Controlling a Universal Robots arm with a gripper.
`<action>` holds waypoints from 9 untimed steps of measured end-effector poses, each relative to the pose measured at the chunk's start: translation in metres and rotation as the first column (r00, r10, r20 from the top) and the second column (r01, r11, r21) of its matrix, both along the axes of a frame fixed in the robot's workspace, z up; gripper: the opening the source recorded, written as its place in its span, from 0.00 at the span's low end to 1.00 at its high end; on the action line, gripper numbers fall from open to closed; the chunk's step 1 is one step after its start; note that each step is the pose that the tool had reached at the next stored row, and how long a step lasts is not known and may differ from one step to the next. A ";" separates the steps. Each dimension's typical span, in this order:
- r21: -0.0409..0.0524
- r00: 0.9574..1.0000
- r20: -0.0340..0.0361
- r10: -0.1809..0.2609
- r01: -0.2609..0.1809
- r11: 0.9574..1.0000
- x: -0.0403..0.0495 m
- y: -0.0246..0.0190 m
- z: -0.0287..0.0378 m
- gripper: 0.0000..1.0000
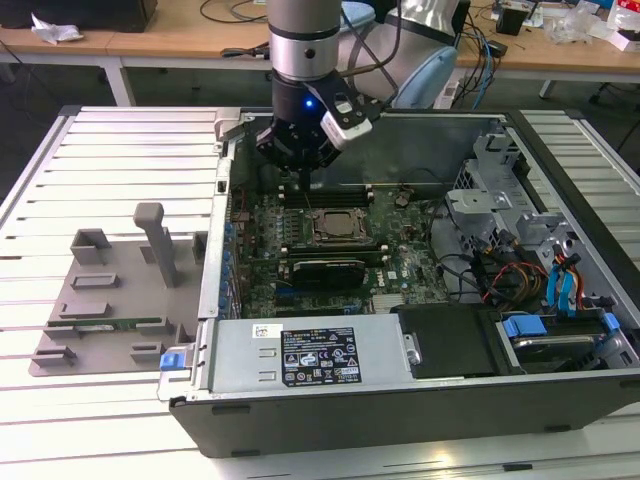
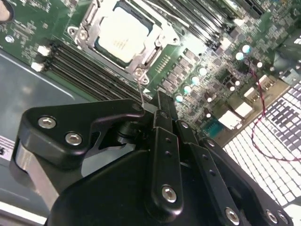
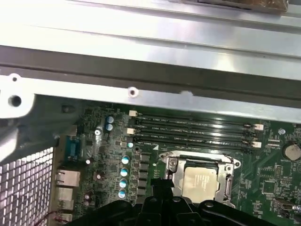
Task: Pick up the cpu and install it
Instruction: 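Install the first cpu locking lever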
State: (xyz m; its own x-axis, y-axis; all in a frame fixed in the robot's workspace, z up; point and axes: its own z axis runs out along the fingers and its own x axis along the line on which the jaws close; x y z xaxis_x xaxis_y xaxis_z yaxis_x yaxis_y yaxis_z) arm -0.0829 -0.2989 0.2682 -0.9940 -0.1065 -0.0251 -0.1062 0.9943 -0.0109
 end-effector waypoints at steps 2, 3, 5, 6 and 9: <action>0.000 1.000 0.000 0.000 0.000 1.000 -0.0078 0.0003 -0.0002 0.11; 0.000 1.000 0.000 0.000 0.000 1.000 -0.0107 0.0009 -0.0005 0.11; 0.000 1.000 0.000 0.000 0.000 1.000 -0.0138 0.0049 -0.0012 0.11; 0.000 1.000 0.000 0.000 0.000 1.000 -0.0139 0.0082 -0.0016 0.11; 0.003 1.000 0.000 0.000 0.000 1.000 -0.0141 0.0156 -0.0031 0.11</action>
State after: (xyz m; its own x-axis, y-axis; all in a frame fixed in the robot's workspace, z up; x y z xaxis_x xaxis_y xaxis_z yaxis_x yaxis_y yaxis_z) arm -0.0970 -0.2833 0.2651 -0.9940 -0.1062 -0.0253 -0.1061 0.9943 -0.0081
